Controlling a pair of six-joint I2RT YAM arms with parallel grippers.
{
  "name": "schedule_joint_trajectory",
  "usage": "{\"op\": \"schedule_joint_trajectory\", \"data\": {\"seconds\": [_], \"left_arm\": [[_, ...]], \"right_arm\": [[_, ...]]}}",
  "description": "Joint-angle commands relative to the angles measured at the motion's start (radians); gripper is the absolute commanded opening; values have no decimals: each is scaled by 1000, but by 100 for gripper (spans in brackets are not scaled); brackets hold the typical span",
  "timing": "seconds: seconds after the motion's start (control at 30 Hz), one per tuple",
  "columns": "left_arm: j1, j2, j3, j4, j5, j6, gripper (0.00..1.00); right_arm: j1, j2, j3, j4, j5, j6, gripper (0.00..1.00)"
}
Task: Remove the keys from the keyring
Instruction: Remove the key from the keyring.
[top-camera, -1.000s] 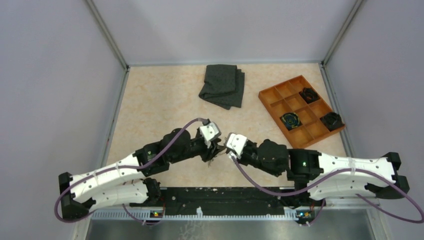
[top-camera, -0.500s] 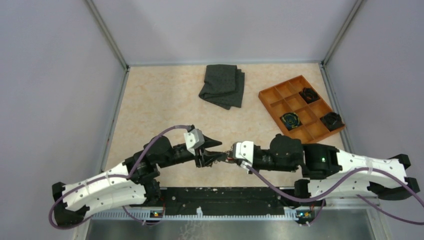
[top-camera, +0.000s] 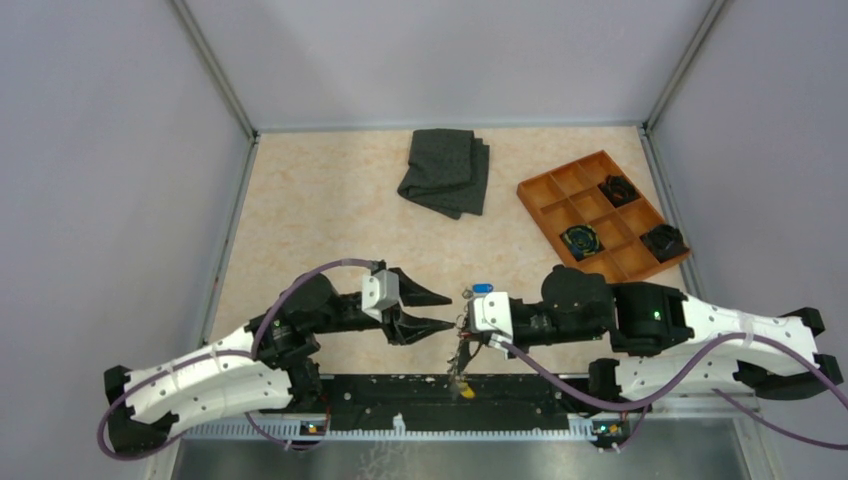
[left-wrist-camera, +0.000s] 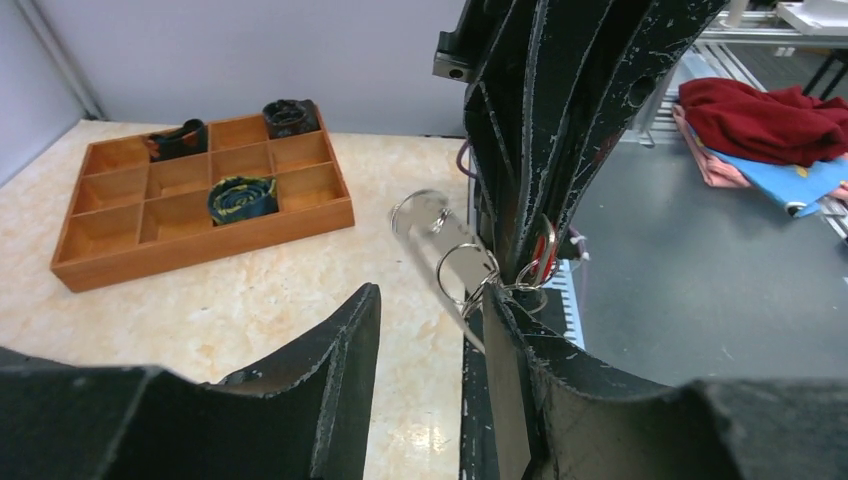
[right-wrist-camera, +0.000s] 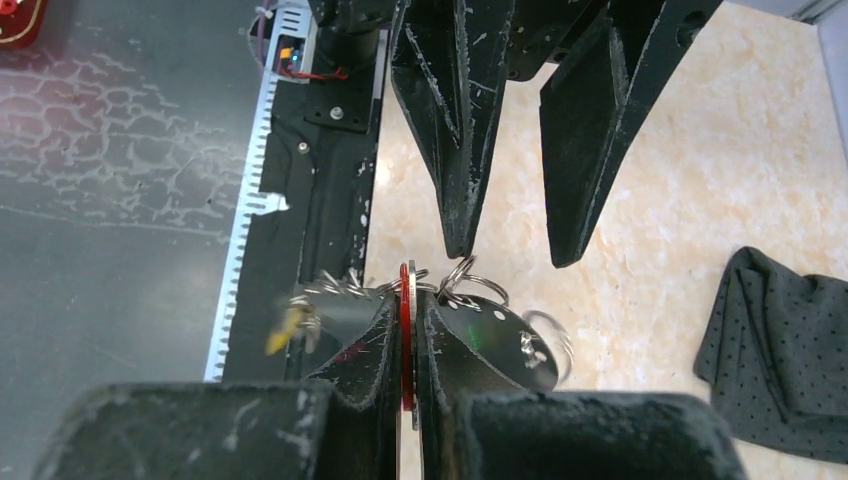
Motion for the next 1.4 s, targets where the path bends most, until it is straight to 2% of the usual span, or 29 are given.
{"op": "schedule_joint_trajectory", "data": {"seconds": [0.0, 0.27, 0.47, 0.63, 0.83, 1.17, 1.37], "left_arm": [[1, 21, 45, 64, 76, 9, 48], [1, 41, 54, 42, -4, -18, 44], [1, 66, 37, 54, 11, -35, 34], [1, 35, 31, 26, -11, -32, 32], [1, -24, 24, -16, 91, 13, 27], [1, -70, 7, 13, 411, 3, 23], [1, -32, -10, 82, 380, -9, 30]], "right_arm": [[-5, 1, 31, 24, -29, -23, 0], [-5, -19, 25, 28, -43, -34, 0], [-5, -21, 39, 34, -31, -36, 0], [-5, -35, 47, 54, -31, -39, 0], [-5, -24, 66, 59, -29, -43, 0], [-4, 3, 110, 64, -51, -60, 0], [-5, 24, 138, 57, -60, -72, 0]]}}
